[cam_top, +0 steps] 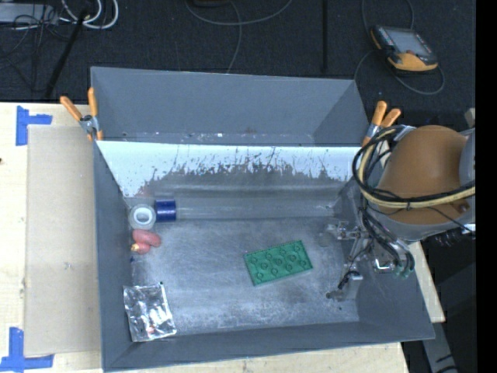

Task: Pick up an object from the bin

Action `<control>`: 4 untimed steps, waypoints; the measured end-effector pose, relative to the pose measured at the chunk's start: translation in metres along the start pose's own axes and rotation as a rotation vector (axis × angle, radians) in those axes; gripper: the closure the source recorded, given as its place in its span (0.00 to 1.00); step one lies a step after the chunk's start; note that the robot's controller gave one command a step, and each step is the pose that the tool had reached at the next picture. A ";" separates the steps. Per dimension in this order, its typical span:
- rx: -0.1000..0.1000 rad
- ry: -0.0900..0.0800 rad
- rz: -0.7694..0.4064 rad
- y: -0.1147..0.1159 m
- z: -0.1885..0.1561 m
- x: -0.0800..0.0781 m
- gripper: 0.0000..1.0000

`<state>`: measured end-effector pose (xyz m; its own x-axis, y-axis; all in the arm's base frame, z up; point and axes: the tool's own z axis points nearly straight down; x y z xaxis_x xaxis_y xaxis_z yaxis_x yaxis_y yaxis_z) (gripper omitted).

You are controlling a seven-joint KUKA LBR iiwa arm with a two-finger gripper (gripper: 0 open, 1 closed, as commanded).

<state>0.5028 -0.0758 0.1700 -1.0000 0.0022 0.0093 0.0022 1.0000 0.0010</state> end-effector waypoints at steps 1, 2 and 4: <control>-0.003 -0.004 -0.091 0.070 0.067 -0.041 0.00; 0.000 -0.006 -0.022 0.053 0.102 -0.054 0.00; 0.002 -0.018 -0.090 0.054 -0.061 -0.061 1.00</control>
Offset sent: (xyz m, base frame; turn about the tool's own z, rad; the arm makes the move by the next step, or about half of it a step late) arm 0.0401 0.0654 -0.0627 -0.0829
